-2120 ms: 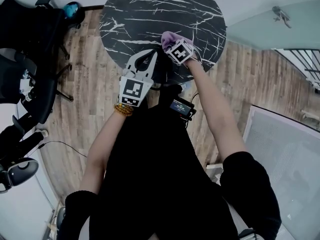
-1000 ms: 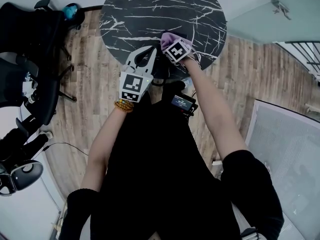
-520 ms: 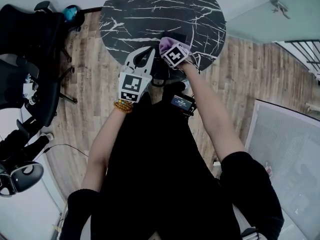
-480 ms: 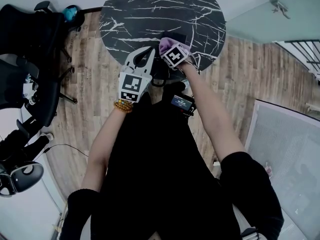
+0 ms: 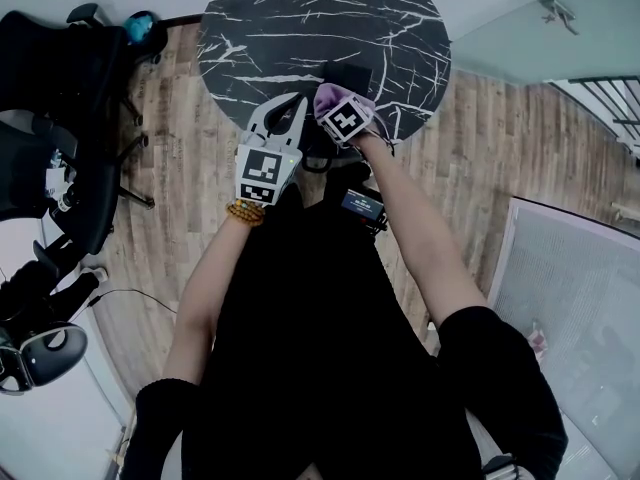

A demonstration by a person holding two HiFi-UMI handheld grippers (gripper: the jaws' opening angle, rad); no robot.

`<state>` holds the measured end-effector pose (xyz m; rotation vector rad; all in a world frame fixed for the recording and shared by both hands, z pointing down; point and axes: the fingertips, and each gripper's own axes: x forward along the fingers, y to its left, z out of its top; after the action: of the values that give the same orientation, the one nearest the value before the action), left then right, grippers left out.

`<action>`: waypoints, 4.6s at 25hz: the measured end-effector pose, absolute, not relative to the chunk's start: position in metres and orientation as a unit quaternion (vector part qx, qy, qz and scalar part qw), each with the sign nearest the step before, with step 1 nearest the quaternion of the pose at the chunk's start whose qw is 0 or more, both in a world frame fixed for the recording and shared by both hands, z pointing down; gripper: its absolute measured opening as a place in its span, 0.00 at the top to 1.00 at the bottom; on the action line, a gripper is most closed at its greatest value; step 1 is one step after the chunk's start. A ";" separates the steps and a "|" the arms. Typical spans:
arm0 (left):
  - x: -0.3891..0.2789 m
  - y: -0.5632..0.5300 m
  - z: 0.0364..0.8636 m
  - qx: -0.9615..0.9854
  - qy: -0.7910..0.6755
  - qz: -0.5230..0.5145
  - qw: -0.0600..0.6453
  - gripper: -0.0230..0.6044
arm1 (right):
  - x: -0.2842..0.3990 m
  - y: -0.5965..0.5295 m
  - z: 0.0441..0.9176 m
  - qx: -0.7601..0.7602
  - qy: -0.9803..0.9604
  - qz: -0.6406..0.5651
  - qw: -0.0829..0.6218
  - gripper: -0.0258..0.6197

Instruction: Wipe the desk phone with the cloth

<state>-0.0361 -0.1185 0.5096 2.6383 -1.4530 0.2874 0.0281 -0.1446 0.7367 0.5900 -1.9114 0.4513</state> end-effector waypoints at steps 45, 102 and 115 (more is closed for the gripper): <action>-0.033 -0.125 0.528 0.863 -0.487 0.076 0.106 0.93 | 0.067 -0.187 0.662 0.318 -0.839 0.246 0.367 0.87; -0.034 -0.131 0.547 0.866 -0.473 0.118 0.108 0.93 | 0.075 -0.232 0.688 0.333 -0.780 0.166 0.503 0.87; -0.035 -0.130 0.547 0.868 -0.471 0.121 0.100 0.93 | 0.075 -0.224 0.693 0.329 -0.775 0.163 0.514 0.87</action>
<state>-0.0345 -0.1300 0.5466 2.5674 -1.3913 0.3568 0.0752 -0.2244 0.6932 0.7918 -1.8636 0.3929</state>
